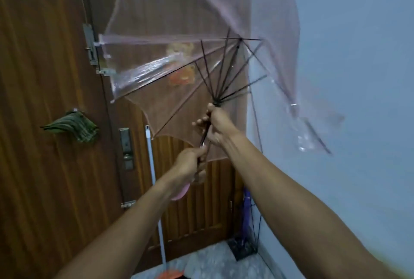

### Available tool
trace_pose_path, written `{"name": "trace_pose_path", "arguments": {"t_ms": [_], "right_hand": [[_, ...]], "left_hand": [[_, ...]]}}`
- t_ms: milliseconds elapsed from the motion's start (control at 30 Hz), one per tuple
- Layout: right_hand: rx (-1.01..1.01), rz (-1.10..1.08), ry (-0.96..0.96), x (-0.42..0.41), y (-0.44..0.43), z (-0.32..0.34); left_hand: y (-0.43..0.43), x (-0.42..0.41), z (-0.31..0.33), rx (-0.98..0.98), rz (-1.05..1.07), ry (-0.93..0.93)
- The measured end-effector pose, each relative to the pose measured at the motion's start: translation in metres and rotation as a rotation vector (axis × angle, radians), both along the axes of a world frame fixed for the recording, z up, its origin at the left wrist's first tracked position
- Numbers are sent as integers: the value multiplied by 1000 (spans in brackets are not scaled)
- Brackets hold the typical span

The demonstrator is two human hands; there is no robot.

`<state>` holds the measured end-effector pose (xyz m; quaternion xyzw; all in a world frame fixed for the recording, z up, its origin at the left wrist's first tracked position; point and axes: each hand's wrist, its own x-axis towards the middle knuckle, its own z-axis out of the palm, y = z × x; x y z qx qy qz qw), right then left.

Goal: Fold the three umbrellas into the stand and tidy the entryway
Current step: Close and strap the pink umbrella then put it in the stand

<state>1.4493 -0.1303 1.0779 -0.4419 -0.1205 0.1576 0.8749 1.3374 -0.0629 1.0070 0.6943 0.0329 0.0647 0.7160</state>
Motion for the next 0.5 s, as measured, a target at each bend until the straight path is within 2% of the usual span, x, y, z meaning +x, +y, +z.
{"name": "trace_pose_path", "arguments": {"t_ms": [67,167,233,333,367,433,500], "right_hand": [[16,121,5,21,-21,-12],[-27,102,-2,60,-52,-23],[-51,39,-11,83,-66,-22],[-74,-16,34,115,-82,-12],[-79,-25,63,124,-85,-10],[-75,-40,111,140,-88,-12],[-63,-17,135,149,-88,-18]], "left_hand": [[-29,29,1,-5,25,-12],[-63,63,-11,205,57,-67],[-73,80,-12,455,130,-157],[-85,93,-12,985,188,-253],[-89,93,-14,1093,259,-277],[-92,95,-19,1140,369,-314],[-93,99,-20,1084,364,-290]]}}
